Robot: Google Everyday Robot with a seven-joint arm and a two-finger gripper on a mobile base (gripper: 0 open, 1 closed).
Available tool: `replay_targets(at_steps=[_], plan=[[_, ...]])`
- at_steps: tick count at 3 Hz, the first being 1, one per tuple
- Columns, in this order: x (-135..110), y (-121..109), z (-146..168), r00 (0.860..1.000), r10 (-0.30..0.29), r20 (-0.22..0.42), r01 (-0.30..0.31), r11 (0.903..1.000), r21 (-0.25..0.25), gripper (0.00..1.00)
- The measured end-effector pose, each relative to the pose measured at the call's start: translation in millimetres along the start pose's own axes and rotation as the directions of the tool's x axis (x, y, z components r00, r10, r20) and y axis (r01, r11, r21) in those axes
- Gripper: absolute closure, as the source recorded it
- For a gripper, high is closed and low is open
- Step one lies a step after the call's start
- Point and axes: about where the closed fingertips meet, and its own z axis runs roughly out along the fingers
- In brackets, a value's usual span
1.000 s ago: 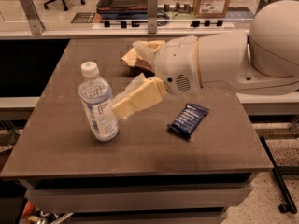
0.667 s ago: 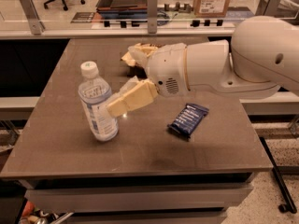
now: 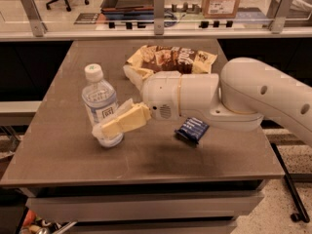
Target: Pick blue plastic bottle
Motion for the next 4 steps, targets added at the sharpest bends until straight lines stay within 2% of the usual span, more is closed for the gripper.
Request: replay_targets(at_steps=[2,3,4], plan=[[7.2,25.1,35.2,0.99,0.011,0.138,-0.002,0.998,-0.063,0.0],[5.5,27.5,37.6,0.99,0.005,0.141,0.005,0.9976,-0.069,0.18],[4.2,29.3,39.2,0.99,0.002,0.141,0.008,0.9973,-0.073,0.41]])
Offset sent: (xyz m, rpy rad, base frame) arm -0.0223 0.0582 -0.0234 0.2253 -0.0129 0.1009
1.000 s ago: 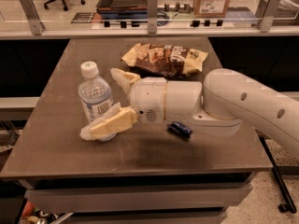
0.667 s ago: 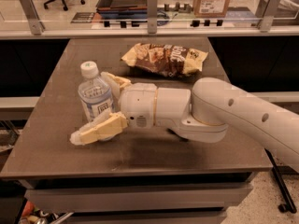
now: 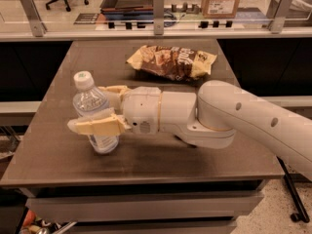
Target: Pick blue plastic bottle
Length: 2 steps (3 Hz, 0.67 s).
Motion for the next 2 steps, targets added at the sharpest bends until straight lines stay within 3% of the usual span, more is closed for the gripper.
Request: replay_targets(at_steps=[2], plan=[[-2.2,3.3,3.5,1.0,-0.005,-0.002,0.005,1.0,-0.007,0.87]])
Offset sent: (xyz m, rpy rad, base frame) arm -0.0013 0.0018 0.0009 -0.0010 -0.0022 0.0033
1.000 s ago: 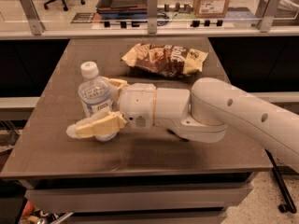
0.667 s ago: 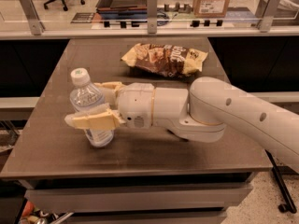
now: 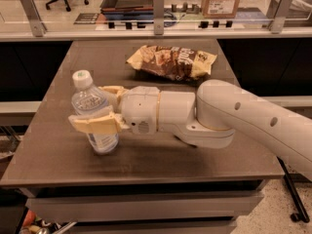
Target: Pick blue plastic bottle
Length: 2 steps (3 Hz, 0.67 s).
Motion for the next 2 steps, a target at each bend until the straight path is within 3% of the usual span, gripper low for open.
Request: replay_targets(at_steps=[1,2], plan=[[-1.0,1.5,1.6,1.0,-0.003,-0.001,0.003,1.0,-0.003,1.0],[-2.4,1.2,1.9,1.0,-0.006,0.0,0.006,1.0,-0.004,1.0]])
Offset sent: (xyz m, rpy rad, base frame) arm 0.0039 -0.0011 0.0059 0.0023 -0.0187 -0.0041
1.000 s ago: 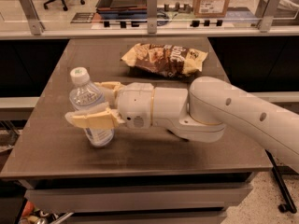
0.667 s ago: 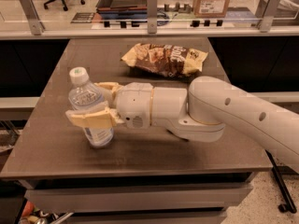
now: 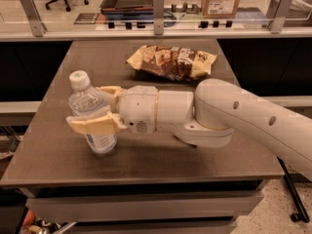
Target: Pick blue plastic bottle
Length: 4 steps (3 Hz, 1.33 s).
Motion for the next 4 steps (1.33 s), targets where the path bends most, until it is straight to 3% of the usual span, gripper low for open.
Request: replay_targets(at_steps=[3,4], plan=[[-66.4,-40.1,-10.3,0.99,-0.138,-0.009,0.139,0.9898,0.032,1.0],[-95.8,-42.5,-11.5,0.978,-0.209,-0.007,0.209,0.9773,0.035,1.0]])
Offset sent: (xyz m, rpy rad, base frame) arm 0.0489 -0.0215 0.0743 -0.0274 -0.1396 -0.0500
